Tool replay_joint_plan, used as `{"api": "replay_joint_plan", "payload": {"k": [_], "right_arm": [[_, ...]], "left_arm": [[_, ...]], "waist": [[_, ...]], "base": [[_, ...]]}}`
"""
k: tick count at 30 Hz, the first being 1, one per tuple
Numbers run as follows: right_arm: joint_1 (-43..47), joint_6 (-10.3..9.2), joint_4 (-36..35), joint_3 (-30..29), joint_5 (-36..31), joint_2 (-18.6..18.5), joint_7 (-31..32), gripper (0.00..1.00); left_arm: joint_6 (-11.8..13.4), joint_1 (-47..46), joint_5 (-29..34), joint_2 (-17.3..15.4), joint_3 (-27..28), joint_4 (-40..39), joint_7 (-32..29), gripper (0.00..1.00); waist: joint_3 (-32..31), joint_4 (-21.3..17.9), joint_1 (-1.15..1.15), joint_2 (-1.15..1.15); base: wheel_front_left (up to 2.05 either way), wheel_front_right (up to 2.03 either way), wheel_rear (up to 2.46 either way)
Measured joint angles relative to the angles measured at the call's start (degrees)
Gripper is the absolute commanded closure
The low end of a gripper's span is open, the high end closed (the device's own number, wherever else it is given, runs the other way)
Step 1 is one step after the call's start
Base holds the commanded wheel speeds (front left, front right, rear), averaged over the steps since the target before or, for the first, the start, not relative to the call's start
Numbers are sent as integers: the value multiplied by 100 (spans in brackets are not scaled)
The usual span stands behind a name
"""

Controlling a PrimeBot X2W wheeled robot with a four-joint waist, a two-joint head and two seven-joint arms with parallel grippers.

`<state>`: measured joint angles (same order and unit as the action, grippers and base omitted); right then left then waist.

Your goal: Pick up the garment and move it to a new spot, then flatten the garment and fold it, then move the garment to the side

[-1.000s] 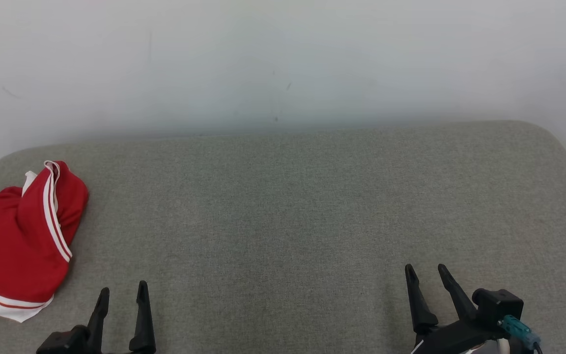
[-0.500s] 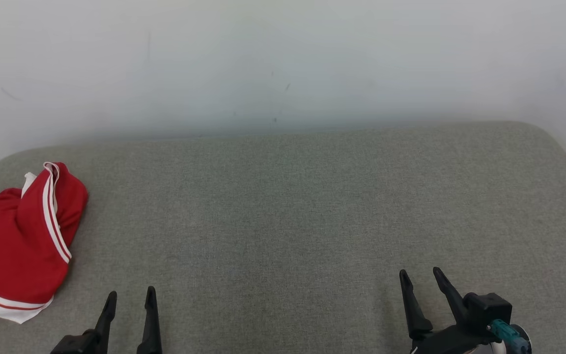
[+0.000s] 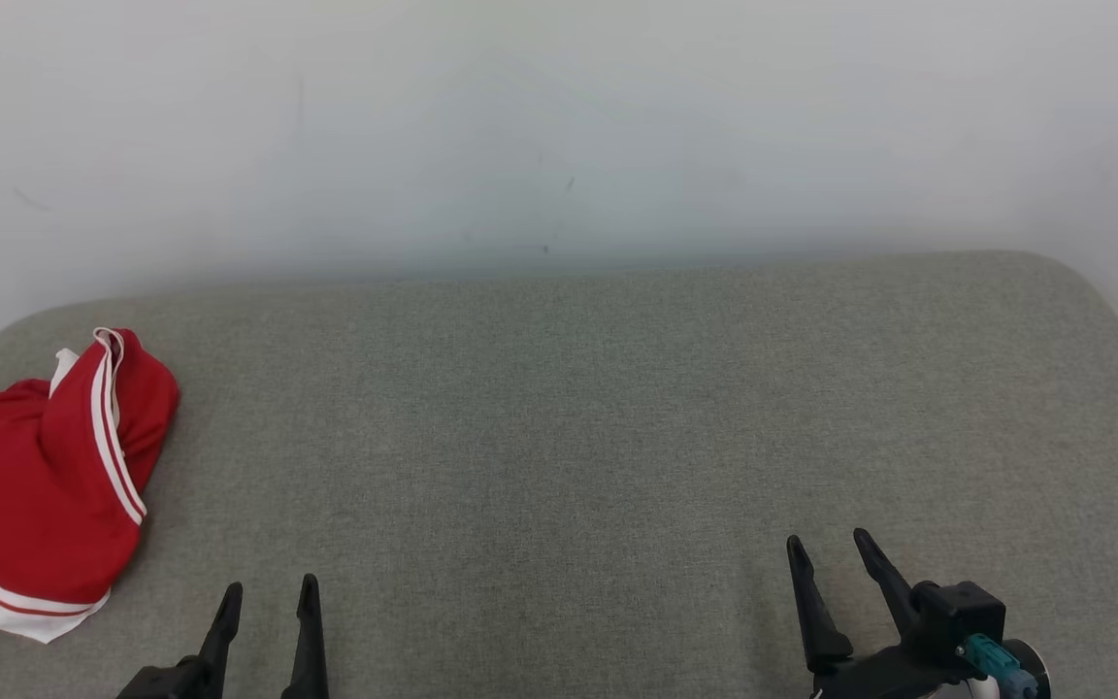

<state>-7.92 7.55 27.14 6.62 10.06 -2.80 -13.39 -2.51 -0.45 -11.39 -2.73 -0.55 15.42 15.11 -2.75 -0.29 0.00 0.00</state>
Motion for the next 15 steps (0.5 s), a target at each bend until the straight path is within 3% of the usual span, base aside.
{"api": "replay_joint_plan", "payload": {"k": [8, 15], "right_arm": [[4, 0, 12, -49, -9, -2, 0, 0], [51, 0, -46, -74, -24, -3, -19, 0]], "left_arm": [[31, 5, -46, 1, -36, 12, 1, 0], [93, 46, -80, 0, 24, -14, 1, 0]], "waist": [[-42, 21, 0, 0], [-96, 309, 0, 0]], "base": [[0, 0, 0], [0, 0, 0]]}}
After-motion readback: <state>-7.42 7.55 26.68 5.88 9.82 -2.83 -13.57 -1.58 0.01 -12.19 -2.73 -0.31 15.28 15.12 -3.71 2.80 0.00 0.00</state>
